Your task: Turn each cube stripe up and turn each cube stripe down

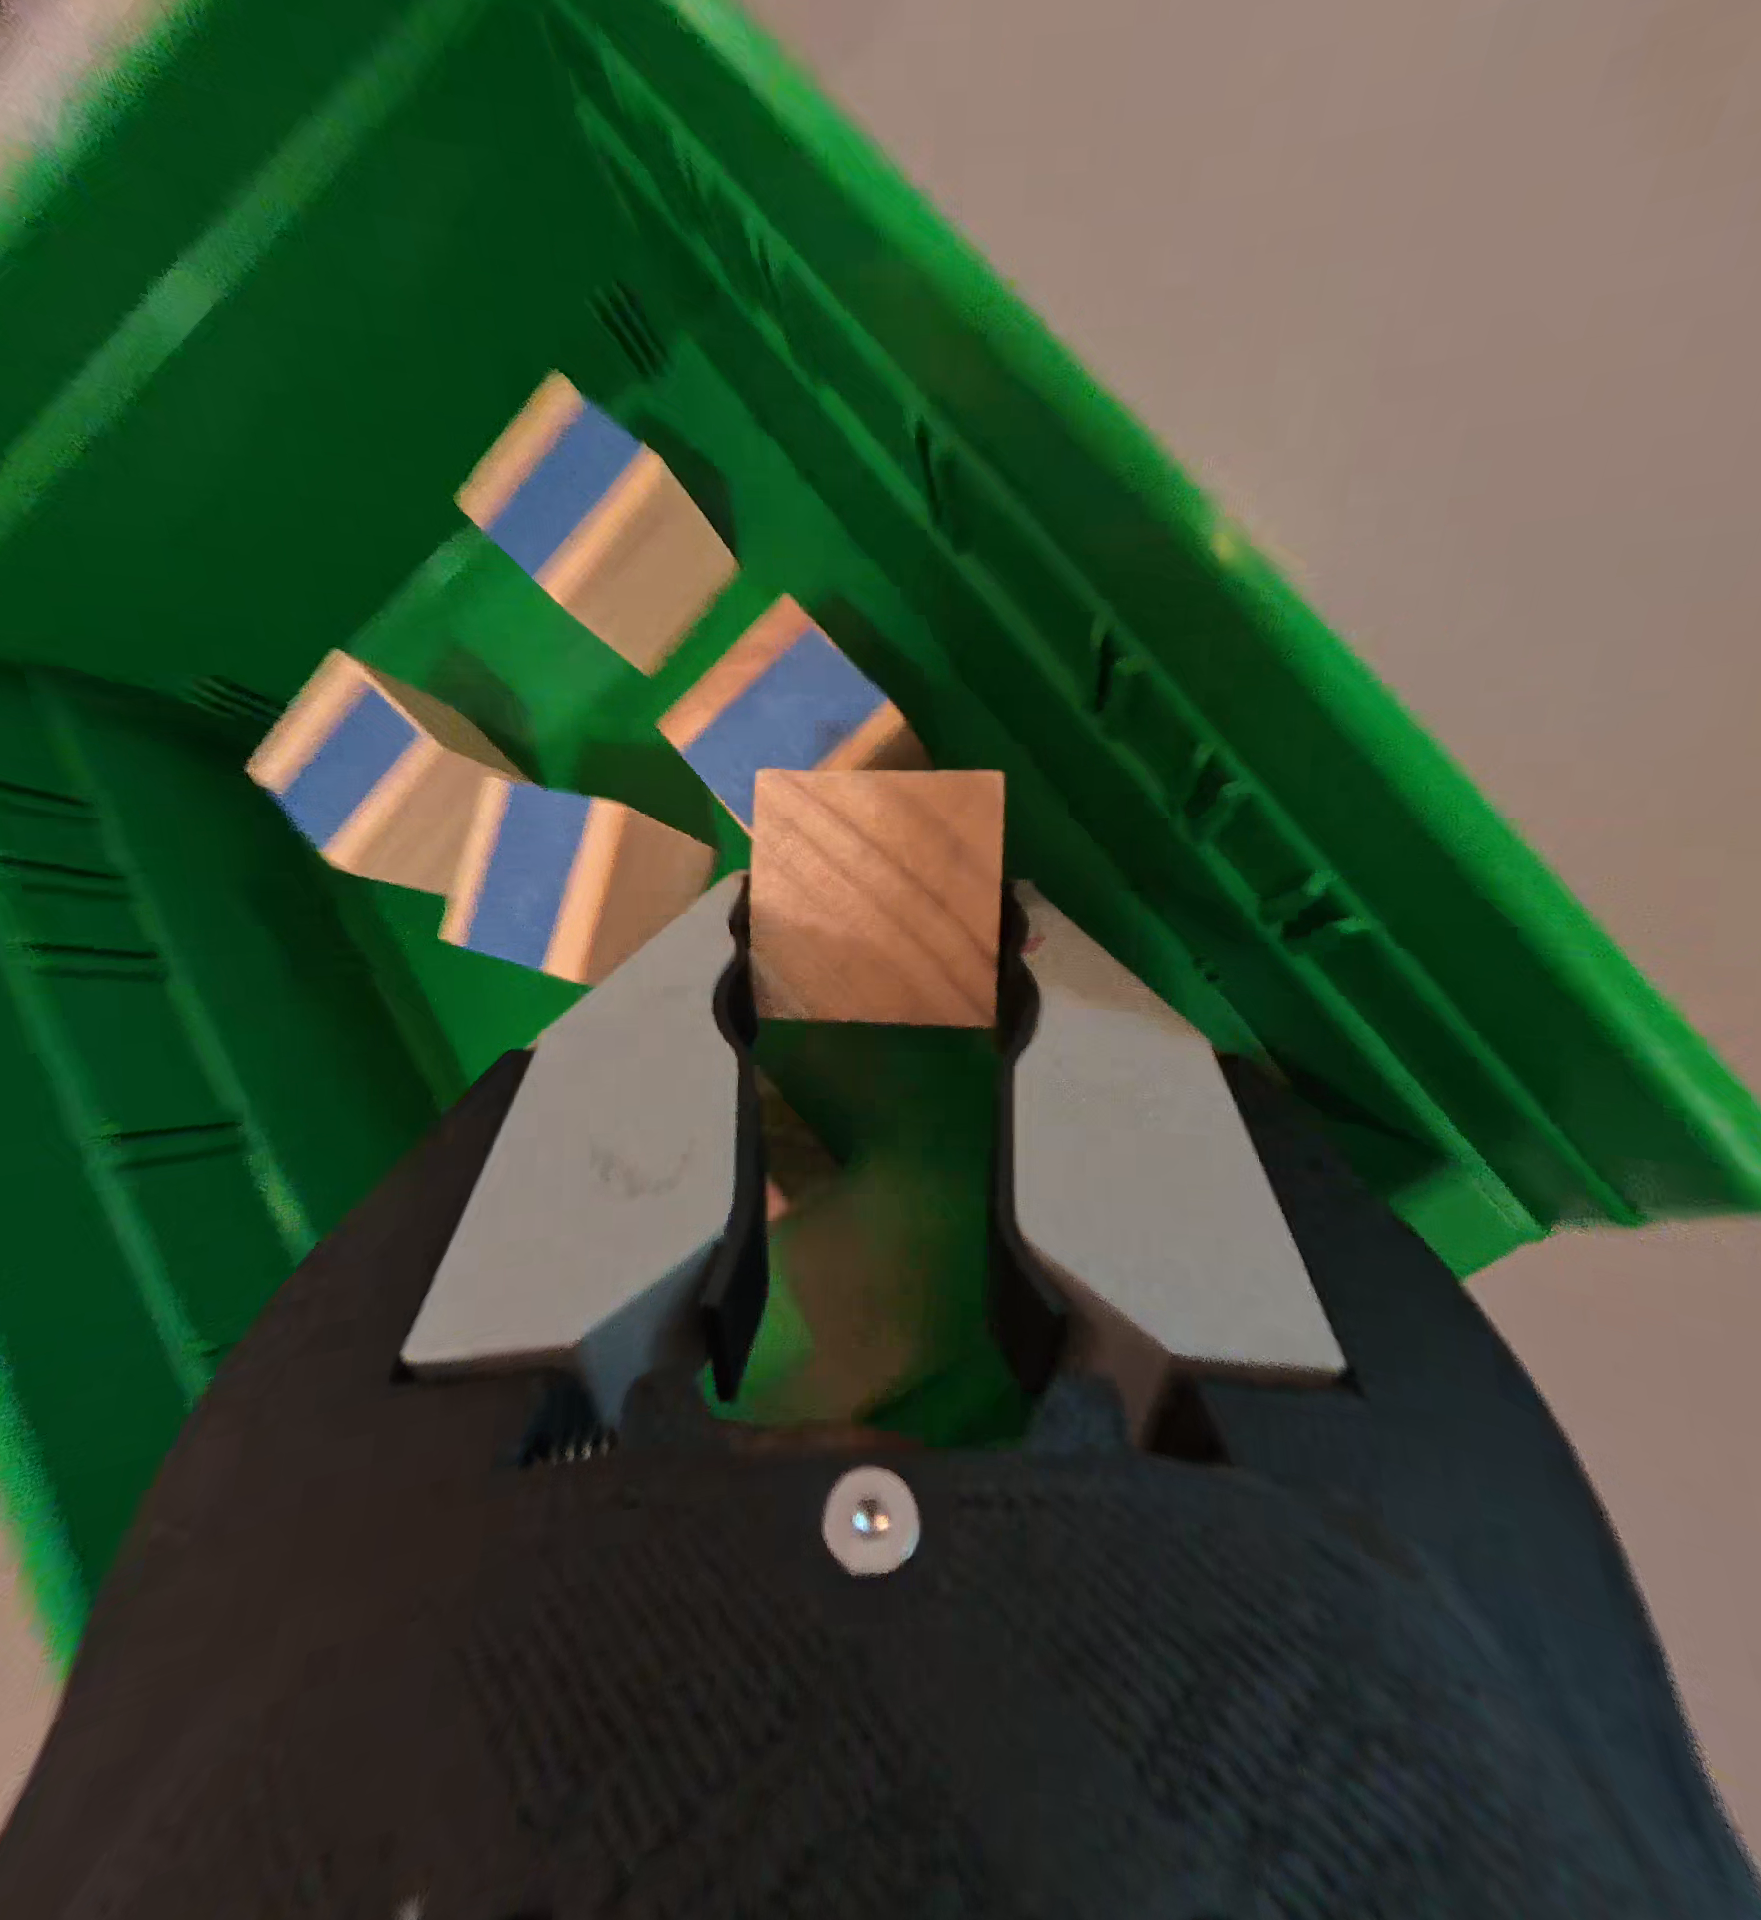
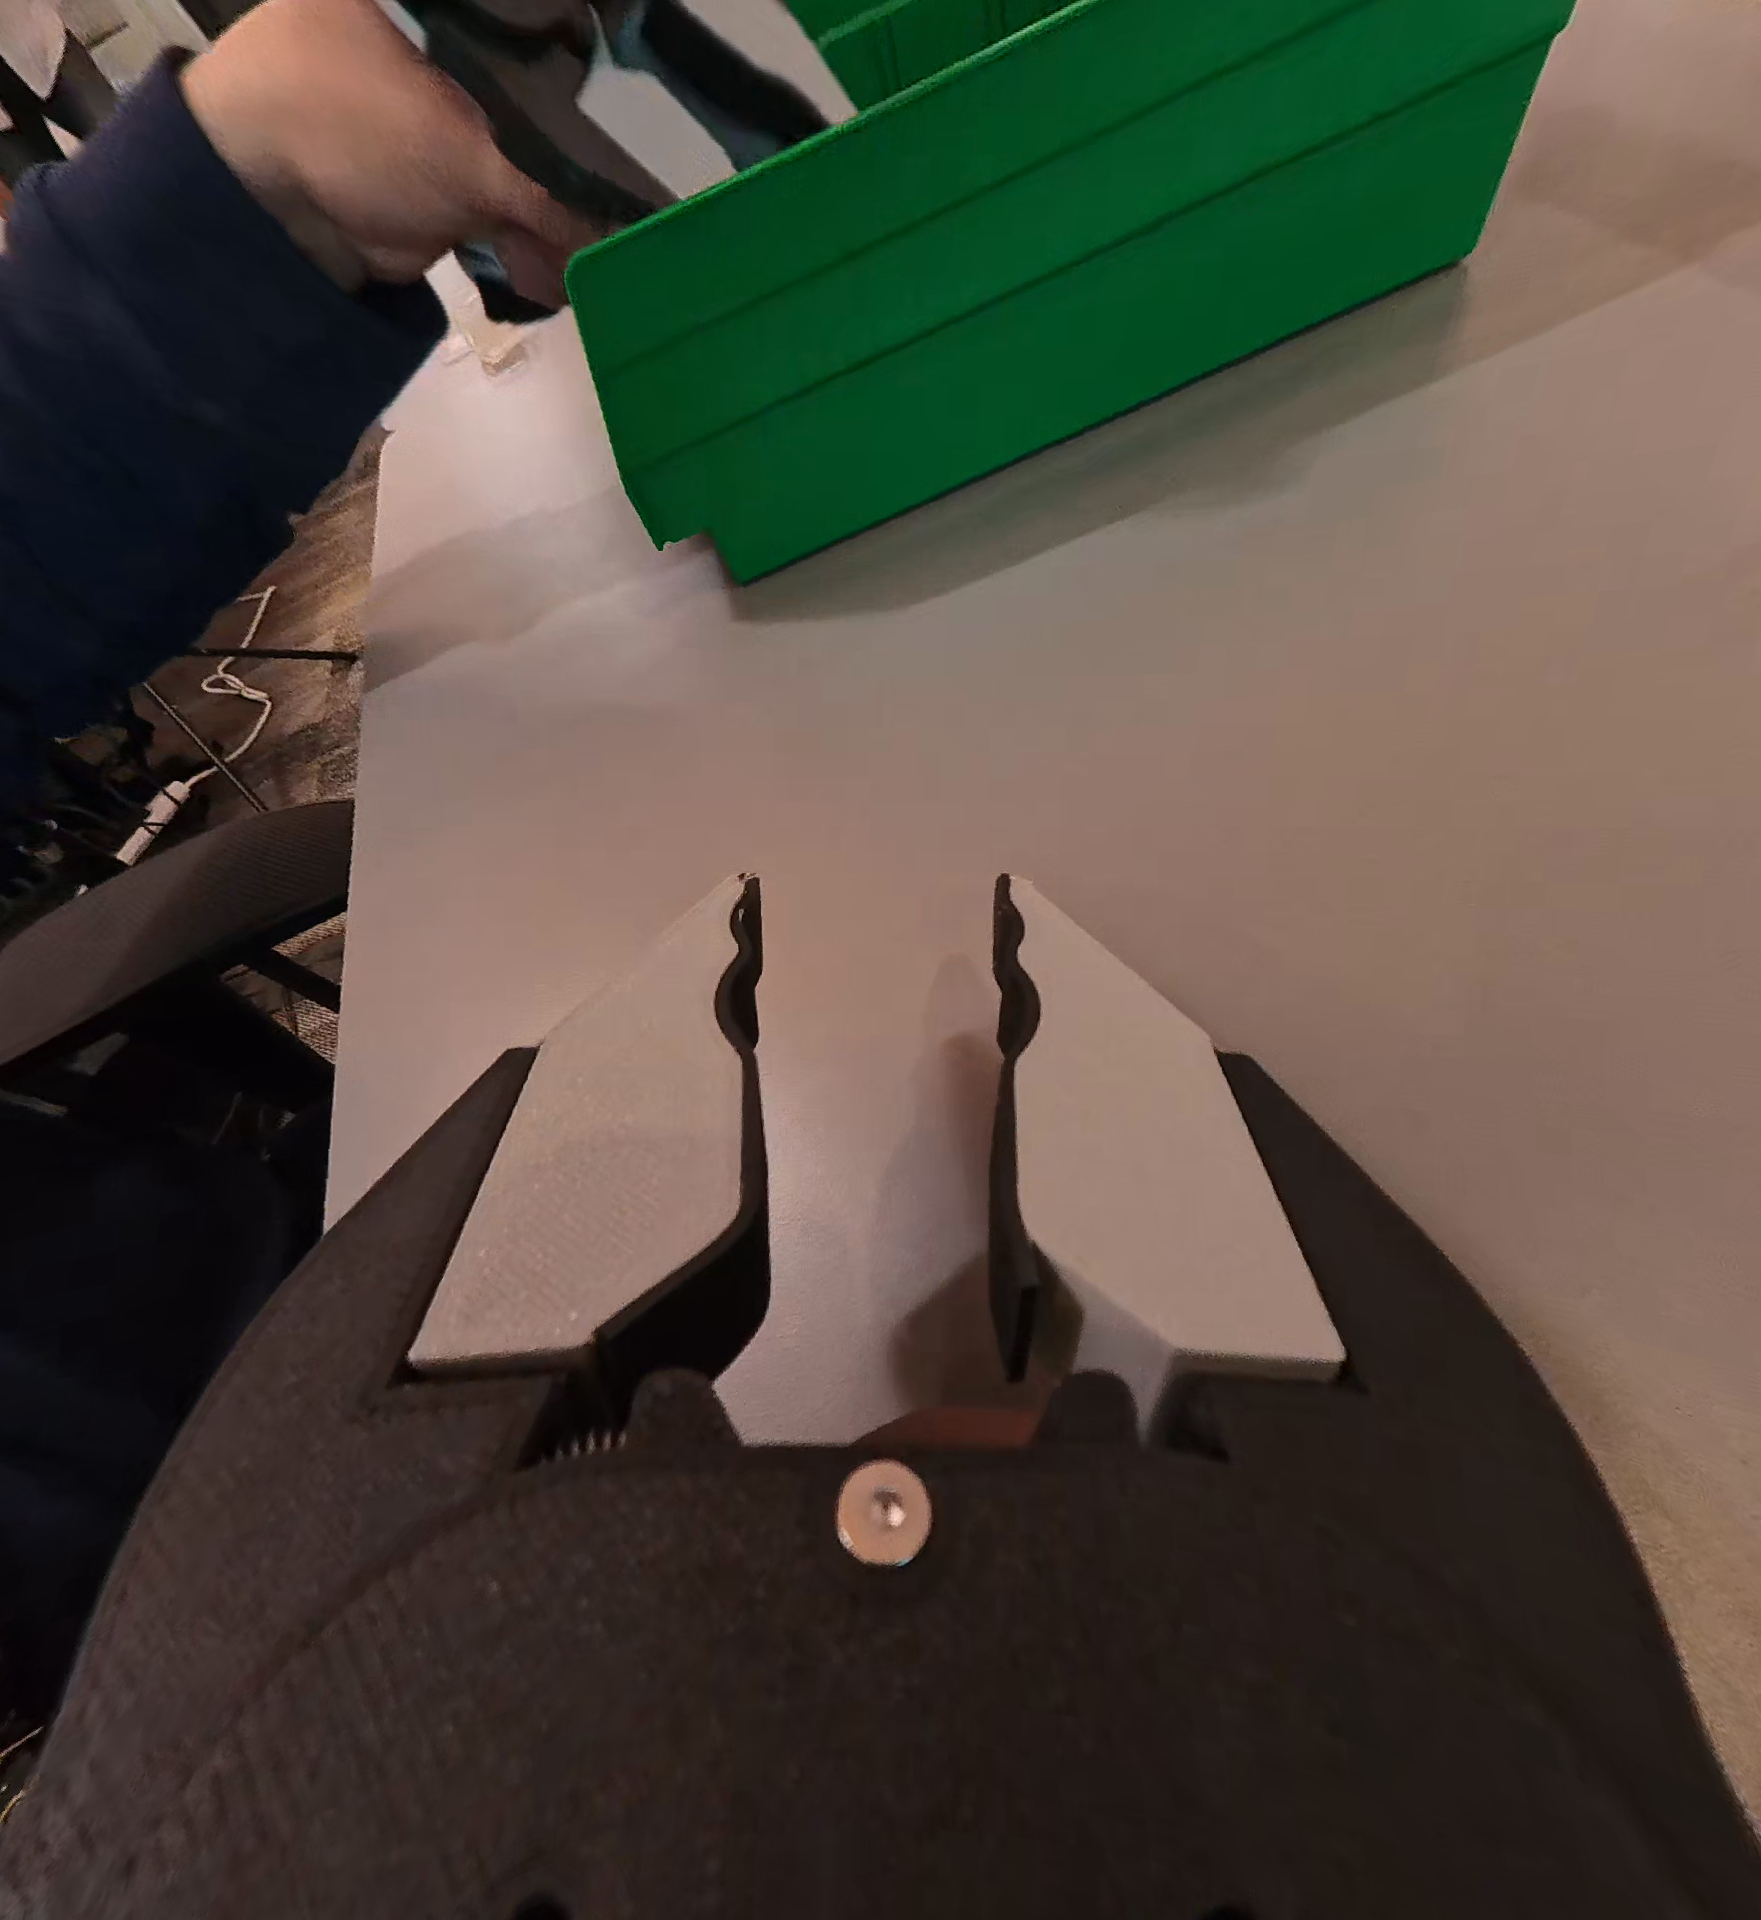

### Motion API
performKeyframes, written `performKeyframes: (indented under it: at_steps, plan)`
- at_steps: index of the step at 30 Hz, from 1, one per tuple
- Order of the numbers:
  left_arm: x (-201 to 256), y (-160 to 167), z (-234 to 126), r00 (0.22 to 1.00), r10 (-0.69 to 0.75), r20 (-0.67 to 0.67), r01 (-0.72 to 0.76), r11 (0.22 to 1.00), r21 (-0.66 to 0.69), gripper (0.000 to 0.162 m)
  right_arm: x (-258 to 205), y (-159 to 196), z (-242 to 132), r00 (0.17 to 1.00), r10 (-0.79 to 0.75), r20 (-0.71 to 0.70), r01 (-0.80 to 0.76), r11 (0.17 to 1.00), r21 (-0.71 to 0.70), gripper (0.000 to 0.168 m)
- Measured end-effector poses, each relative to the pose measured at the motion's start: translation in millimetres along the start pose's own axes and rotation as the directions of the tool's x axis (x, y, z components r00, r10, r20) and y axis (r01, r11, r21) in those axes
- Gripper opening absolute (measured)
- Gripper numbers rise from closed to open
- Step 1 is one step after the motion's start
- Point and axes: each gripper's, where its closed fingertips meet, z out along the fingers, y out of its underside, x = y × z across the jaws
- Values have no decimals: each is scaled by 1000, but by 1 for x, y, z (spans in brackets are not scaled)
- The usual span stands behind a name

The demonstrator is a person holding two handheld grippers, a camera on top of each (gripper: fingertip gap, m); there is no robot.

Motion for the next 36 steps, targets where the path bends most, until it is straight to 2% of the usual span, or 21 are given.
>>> performKeyframes:
  at_steps: [1, 6, 8, 10, 12, 15, 21, 23, 25, 28, 32, 36]
  plan:
    - [-4, -11, -11, 999, 21, 42, -24, 998, 61, 45, -1, 0, 0, 1000, 1, 5, -1, 1000, 1, 42]
    - [7, -67, -72, 983, 90, 162, -142, 929, 341, 44, -12, -7, -2, 995, 37, 88, -40, 999, 35, 44]
    - [34, -91, -94, 961, 172, 217, -256, 848, 464, 44, -19, -13, -6, 988, 52, 143, -61, 996, 62, 45]
    - [72, -107, -104, 919, 273, 284, -387, 755, 528, 44, -29, -22, -11, 976, 64, 207, -88, 990, 106, 48]
    - [111, -116, -100, 862, 350, 368, -504, 674, 540, 44, -38, -36, -20, 957, 76, 279, -128, 977, 172, 52]
    - [150, -124, -76, 780, 412, 471, -621, 594, 511, 44, -40, -53, -32, 934, 108, 340, -204, 944, 260, 57]
    - [199, -139, -41, 708, 468, 528, -706, 480, 521, 44, -16, -48, -27, 970, 136, 202, -190, 943, 275, 63]
    - [211, -141, -37, 683, 488, 544, -731, 445, 517, 43, -13, -45, -23, 974, 137, 180, -181, 949, 259, 56]
    - [213, -139, -35, 681, 487, 547, -732, 449, 512, 44, -17, -43, -21, 976, 112, 189, -157, 957, 246, 43]
    - [211, -133, -28, 727, 472, 498, -686, 486, 541, 43, -13, -38, -14, 990, 79, 119, -103, 971, 216, 43]
    - [206, -126, -13, 746, 458, 484, -666, 540, 515, 43, -1, -30, -5, 1000, 12, -16, -9, 986, 165, 43]
    - [206, -121, 0, 816, 440, 375, -579, 619, 531, 44, 15, -25, -4, 985, -46, -164, 67, 990, 126, 42]
